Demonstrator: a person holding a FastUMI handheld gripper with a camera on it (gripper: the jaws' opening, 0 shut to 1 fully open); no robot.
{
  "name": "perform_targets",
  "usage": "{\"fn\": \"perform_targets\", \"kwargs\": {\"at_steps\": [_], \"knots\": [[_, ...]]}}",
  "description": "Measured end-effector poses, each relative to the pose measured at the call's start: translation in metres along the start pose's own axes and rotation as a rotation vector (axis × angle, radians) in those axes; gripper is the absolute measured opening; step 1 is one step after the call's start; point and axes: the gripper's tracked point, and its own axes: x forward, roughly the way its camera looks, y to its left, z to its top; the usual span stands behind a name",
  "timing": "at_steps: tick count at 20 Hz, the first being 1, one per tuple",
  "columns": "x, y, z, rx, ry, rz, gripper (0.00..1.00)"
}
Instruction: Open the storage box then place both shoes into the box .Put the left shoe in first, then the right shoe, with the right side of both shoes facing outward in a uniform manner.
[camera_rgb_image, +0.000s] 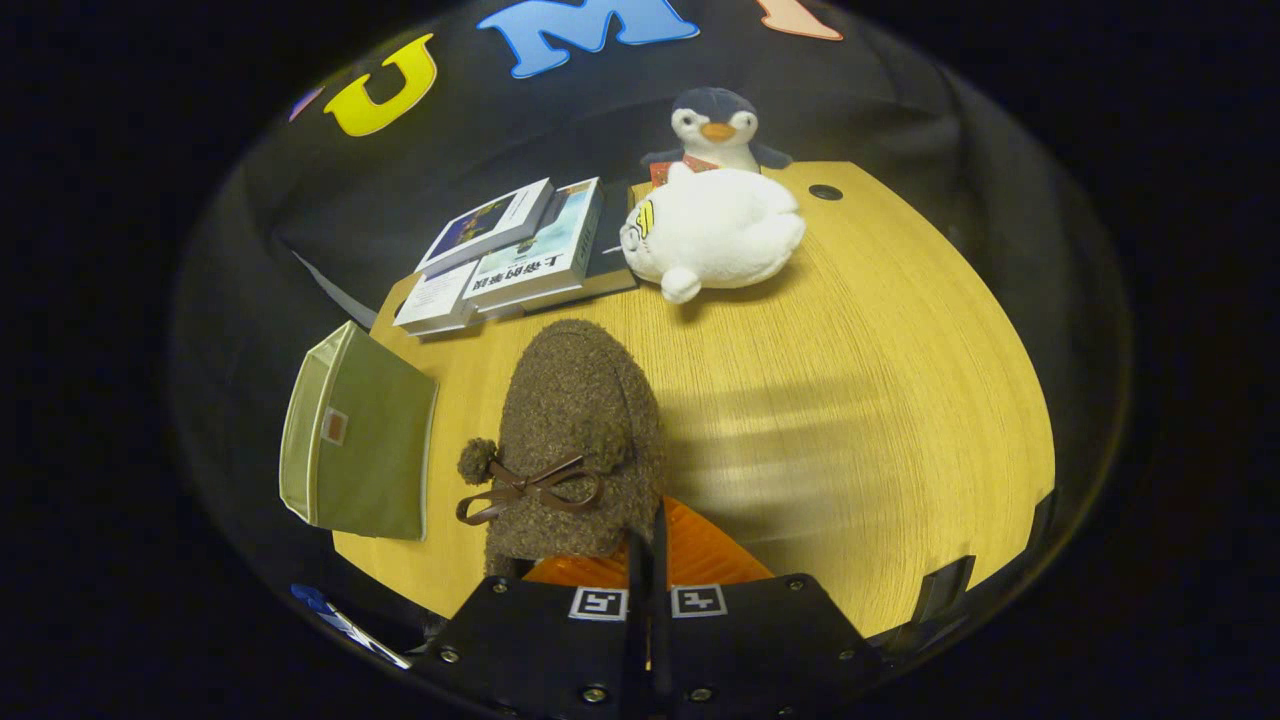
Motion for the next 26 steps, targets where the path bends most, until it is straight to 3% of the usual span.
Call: {"fn": "perform_targets", "kwargs": {"at_steps": [11, 26], "knots": [[-0.040, 0.105, 0.030, -0.017, -0.064, 0.042, 0.02], [-0.002, 0.266, 0.050, -0.235, 0.011, 0.182, 0.02]]}}
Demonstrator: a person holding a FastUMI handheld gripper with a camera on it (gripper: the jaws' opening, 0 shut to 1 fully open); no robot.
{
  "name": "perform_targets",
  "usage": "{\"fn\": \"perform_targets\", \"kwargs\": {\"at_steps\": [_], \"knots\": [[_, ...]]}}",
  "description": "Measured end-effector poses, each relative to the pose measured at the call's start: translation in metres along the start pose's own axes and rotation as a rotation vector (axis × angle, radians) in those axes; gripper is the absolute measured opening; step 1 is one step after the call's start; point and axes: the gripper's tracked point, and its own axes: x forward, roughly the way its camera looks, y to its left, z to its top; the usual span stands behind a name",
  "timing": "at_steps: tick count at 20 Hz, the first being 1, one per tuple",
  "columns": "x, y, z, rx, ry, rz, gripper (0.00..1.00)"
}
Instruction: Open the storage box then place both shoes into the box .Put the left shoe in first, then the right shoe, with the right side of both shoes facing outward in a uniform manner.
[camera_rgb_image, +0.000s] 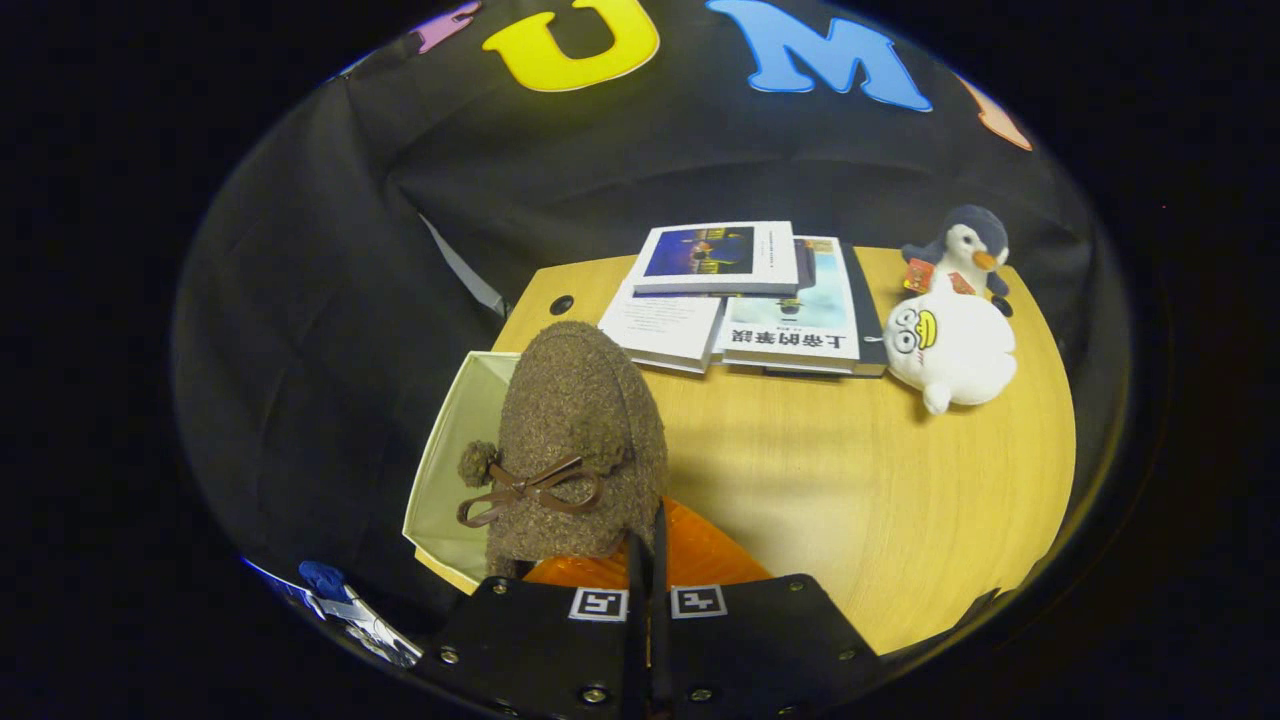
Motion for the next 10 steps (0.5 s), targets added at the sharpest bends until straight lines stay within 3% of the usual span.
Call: {"fn": "perform_targets", "kwargs": {"at_steps": [10], "knots": [[0.048, 0.079, 0.015, -0.118, 0.064, 0.056, 0.02]]}}
